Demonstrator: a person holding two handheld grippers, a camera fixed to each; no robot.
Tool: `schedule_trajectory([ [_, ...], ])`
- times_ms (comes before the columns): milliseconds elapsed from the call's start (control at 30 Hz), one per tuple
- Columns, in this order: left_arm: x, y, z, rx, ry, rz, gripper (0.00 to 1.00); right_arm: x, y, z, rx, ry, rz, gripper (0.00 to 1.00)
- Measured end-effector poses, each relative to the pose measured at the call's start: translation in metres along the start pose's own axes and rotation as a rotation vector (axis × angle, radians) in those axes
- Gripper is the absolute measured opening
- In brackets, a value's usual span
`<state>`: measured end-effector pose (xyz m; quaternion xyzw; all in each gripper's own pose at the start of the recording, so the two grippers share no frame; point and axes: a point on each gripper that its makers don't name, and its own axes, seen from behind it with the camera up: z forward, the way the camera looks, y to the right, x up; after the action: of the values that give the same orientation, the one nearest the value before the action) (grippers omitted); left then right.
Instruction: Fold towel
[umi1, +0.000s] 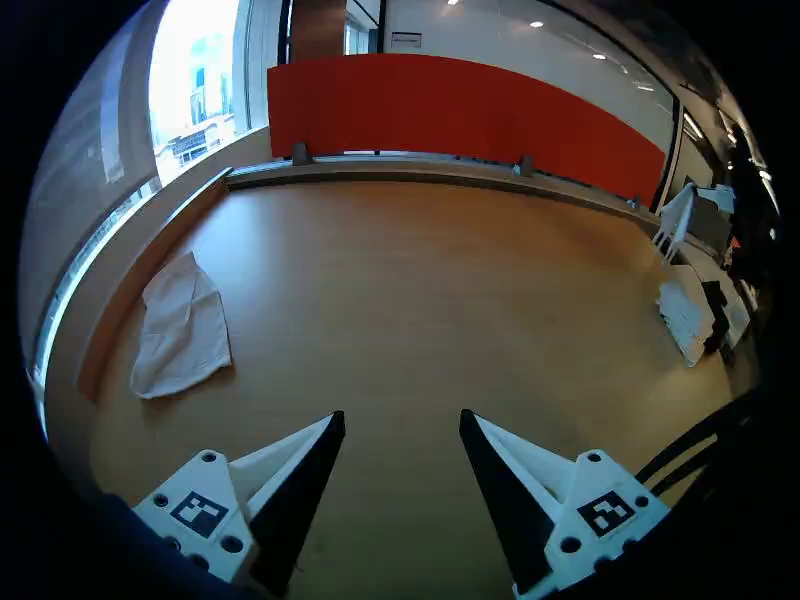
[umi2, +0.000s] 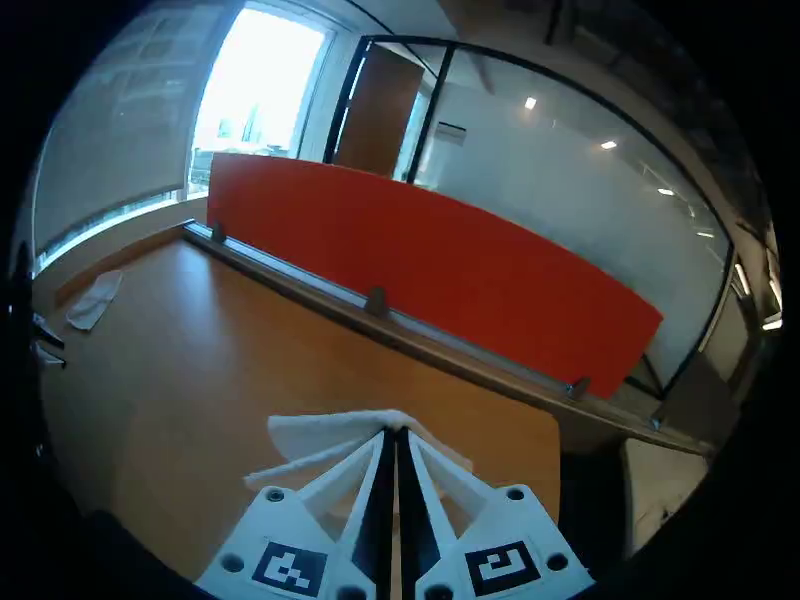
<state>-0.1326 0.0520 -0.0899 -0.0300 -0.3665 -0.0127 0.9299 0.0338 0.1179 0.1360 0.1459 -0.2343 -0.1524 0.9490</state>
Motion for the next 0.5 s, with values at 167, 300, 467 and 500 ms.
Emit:
schedule_trajectory([
  [167, 0.001, 0.003, 0.0, 0.0, -0.001, 0.006, 0.85, -0.005, 0.016, -0.004, -0.02, -0.012, -0.004, 0.02],
  [300, 0.001, 0.005, 0.001, -0.003, -0.003, 0.009, 0.85, -0.01, 0.024, -0.007, -0.031, -0.019, -0.003, 0.02],
  [467, 0.002, 0.008, 0.001, -0.006, -0.003, 0.016, 0.85, -0.018, 0.029, -0.011, -0.036, -0.033, -0.004, 0.02],
  [500, 0.002, 0.009, 0.001, -0.006, -0.003, 0.017, 0.85, -0.019, 0.029, -0.012, -0.037, -0.035, -0.004, 0.02],
])
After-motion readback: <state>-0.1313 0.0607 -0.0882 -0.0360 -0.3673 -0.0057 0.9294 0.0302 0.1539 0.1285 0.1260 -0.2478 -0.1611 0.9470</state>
